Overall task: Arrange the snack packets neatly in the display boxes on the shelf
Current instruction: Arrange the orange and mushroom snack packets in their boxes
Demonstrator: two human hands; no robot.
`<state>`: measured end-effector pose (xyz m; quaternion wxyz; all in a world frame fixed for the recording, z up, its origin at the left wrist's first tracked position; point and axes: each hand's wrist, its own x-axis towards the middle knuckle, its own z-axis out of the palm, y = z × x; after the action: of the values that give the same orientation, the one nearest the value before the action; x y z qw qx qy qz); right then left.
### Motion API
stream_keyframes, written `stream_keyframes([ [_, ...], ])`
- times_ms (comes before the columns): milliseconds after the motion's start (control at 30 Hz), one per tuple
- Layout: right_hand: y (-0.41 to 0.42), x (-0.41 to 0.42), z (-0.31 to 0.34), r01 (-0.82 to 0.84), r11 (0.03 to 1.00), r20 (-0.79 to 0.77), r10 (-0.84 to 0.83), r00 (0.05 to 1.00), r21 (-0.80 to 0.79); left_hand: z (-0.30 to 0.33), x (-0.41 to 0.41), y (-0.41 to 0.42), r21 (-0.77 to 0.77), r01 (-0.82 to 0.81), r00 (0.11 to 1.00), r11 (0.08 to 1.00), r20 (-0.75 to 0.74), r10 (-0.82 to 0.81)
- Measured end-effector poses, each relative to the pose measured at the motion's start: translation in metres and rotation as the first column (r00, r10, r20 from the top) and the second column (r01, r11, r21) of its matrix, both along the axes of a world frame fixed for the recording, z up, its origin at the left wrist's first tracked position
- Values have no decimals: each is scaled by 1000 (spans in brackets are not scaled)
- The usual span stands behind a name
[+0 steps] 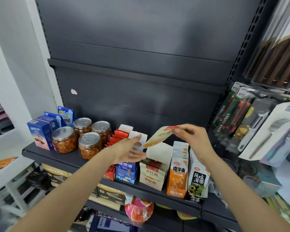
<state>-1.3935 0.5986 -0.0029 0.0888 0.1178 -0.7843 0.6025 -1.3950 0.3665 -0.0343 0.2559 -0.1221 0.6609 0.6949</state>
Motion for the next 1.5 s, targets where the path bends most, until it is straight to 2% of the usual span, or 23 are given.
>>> stream_keyframes([
  [100, 2, 5, -4, -19, 1000, 34, 20, 999, -18, -7, -1, 0, 188, -77, 994, 979, -62, 90],
  [167, 3, 6, -9, -5, 980, 138, 33, 990, -197, -11, -2, -3, 212, -111, 977, 971, -156, 145],
  [233, 5, 8, -13, -1, 905, 237, 112, 965, -425, -13, 0, -5, 205, -142, 954, 968, -233, 190],
  [267, 5, 11, -16, -2, 876, 262, 146, 954, -483, -14, 2, -5, 203, -167, 940, 965, -261, 218],
  [333, 1, 17, -23, -12, 911, 291, 144, 946, -412, -13, 6, -4, 203, -208, 907, 957, -327, 266],
  [433, -7, 22, -34, 62, 971, 276, 5, 961, -233, -14, 14, -1, 182, -206, 851, 961, -451, 268],
  [600, -11, 26, -33, 135, 972, 223, -90, 971, -195, -23, 22, -6, 59, -191, 755, 980, -629, 185],
  [700, -10, 25, -35, 128, 974, 206, -88, 974, -188, -29, 19, -8, 20, -198, 773, 980, -611, 169],
  [833, -4, 24, -33, 61, 921, 198, 18, 980, -385, -32, 13, -4, 109, -170, 874, 979, -443, 201],
  [867, -2, 24, -32, 37, 930, 169, 27, 985, -365, -32, 12, -3, 130, -159, 899, 979, -390, 198],
  [900, 0, 22, -33, 30, 965, 124, 3, 992, -260, -32, 11, -1, 139, -152, 918, 979, -347, 191],
  [933, 2, 19, -34, 62, 993, 67, -55, 996, -104, -34, 9, 0, 131, -146, 931, 980, -316, 181],
  [1000, 8, 15, -35, 198, 968, -63, -190, 980, 154, -34, 5, 2, 118, -140, 948, 983, -272, 168],
  [1100, 21, 7, -33, 241, 942, -177, -202, 963, 233, -37, -4, 9, 135, -146, 961, 980, -216, 173],
  [1167, 29, 2, -33, 212, 946, -190, -168, 967, 245, -41, -10, 17, 71, -126, 970, 990, -199, 138],
  [1267, 38, -7, -33, 218, 929, -199, -163, 966, 298, -49, -22, 28, -252, -113, 947, 961, -319, 28],
  [1333, 46, -14, -36, 227, 922, -210, -166, 963, 315, -56, -30, 30, -560, -125, 883, 819, -440, -166],
  [1367, 49, -17, -37, 228, 917, -220, -161, 962, 326, -59, -33, 30, -659, -119, 848, 743, -456, -269],
  [1500, 59, -27, -41, 218, 888, -246, -124, 961, 405, -69, -45, 28, -822, -2, 808, 569, -337, -484],
])
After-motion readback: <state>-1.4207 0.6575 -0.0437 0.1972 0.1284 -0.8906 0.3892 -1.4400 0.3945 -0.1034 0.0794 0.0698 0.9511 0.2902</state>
